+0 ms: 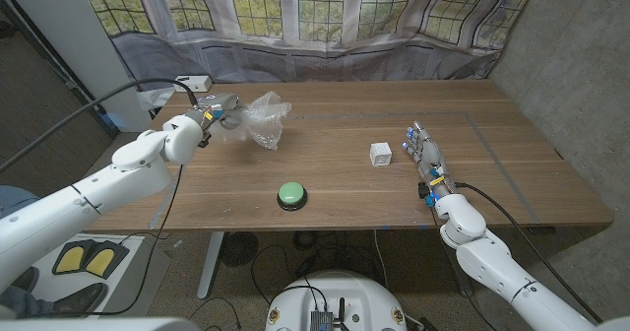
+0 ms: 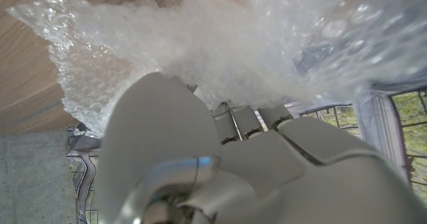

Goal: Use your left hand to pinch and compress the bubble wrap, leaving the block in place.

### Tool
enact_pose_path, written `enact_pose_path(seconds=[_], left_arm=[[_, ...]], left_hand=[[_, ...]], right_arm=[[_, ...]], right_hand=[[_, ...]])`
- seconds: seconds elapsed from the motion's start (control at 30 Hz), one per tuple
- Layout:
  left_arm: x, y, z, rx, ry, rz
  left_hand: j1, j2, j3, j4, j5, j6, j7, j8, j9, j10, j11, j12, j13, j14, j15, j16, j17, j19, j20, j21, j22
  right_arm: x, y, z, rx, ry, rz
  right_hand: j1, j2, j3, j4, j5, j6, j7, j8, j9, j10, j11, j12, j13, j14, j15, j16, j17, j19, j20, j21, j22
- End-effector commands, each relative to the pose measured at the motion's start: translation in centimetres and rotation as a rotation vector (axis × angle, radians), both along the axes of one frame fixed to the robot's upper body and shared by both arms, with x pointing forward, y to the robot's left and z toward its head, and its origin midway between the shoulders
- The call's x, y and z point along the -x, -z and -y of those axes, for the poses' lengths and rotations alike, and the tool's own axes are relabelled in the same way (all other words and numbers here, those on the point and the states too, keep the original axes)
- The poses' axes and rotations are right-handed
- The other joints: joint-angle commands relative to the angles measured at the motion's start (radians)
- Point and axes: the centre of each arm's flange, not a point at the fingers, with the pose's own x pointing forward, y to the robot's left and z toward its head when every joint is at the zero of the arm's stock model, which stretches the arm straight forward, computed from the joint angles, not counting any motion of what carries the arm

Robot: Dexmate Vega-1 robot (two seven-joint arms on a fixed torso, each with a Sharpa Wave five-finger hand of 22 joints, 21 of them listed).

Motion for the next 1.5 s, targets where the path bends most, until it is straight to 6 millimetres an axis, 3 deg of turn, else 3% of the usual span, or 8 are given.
enact_pose_path(seconds=[0.03,0.73,1.5], left_arm=[[-0.2,0.6,0.3,0.01,-0.007,0.001],[-1.6,1.5,0.0,0.028,0.002,-0.008],[-4.0,4.3,0.3,-0.022,-0.004,-0.015]], left_hand=[[-0.018,-0.002,0.006,0.006,-0.003,-0.01,0.003,0.002,0.0,-0.011,0.001,-0.002,-0.001,-0.011,0.007,-0.003,0.004,-0.008,0.011,-0.009,0.002],[-0.061,-0.009,0.004,0.006,-0.004,-0.028,0.001,0.009,-0.005,-0.038,-0.002,-0.002,-0.017,-0.043,0.014,-0.013,-0.001,-0.042,0.027,-0.031,0.002],[-0.061,-0.012,0.004,-0.013,-0.005,-0.034,-0.005,0.014,-0.009,-0.048,-0.007,0.002,-0.029,-0.063,0.011,-0.011,0.003,-0.057,0.02,-0.045,0.003]], right_arm=[[-0.1,0.0,0.0,0.008,-0.004,-0.005],[-0.4,-0.1,0.1,0.011,-0.008,-0.009],[-1.0,0.0,-0.2,0.012,-0.016,-0.019]], right_hand=[[0.005,0.007,-0.001,-0.002,0.003,0.006,0.0,0.0,0.003,0.007,0.004,-0.002,0.006,0.006,0.005,-0.003,0.001,0.001,0.001,0.001,0.005],[0.005,0.008,-0.001,-0.002,0.003,0.007,0.001,0.0,0.003,0.007,0.004,-0.002,0.006,0.006,0.004,-0.003,0.002,0.002,0.001,0.001,0.005],[0.007,0.008,-0.001,-0.002,0.003,0.006,0.001,0.0,0.003,0.005,0.004,-0.003,0.006,0.007,0.004,-0.003,0.002,0.003,0.0,0.001,0.005]])
